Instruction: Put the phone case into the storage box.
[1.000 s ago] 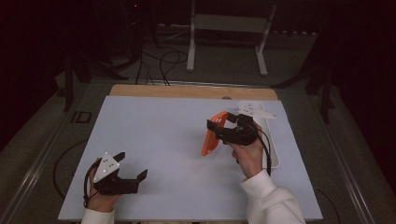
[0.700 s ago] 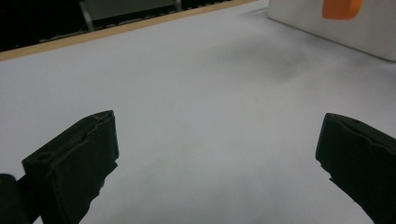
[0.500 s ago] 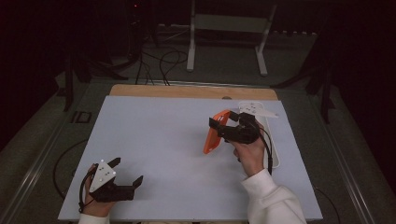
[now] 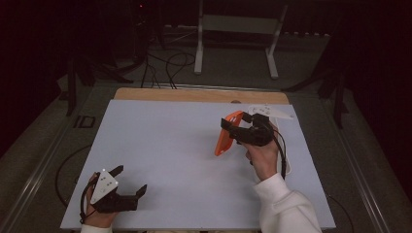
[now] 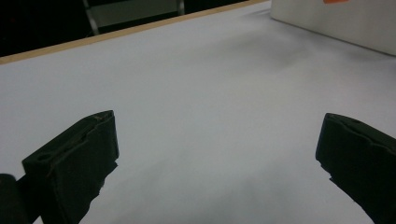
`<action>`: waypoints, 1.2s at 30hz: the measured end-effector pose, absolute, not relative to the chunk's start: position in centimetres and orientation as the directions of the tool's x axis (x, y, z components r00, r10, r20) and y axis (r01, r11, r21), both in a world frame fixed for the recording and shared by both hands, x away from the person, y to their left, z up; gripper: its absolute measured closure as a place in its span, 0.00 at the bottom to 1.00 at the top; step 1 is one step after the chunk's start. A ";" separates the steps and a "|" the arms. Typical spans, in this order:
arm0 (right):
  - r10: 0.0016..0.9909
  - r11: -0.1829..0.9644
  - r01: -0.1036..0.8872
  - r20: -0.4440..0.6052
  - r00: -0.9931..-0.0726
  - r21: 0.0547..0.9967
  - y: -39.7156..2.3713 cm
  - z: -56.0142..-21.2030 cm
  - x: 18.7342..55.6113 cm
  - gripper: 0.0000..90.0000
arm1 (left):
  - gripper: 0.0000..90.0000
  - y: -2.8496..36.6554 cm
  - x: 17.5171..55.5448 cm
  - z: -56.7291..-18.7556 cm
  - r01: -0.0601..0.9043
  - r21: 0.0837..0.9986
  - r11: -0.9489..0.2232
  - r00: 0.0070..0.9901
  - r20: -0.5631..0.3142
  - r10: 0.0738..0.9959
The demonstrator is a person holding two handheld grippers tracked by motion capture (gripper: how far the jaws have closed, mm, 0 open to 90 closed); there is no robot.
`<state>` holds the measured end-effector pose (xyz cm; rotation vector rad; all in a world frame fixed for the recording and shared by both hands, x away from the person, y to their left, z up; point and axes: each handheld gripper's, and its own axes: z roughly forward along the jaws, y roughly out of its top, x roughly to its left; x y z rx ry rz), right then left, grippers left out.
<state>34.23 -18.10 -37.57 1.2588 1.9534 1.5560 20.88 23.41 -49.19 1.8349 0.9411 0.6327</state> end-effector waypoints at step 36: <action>0.835 0.018 0.390 0.201 -0.512 0.921 -18.4 -35.9 37.2 0.19 | 0.00 23.3 20.9 -49.2 0.330 0.910 -0.252 0.557 0.028 0.830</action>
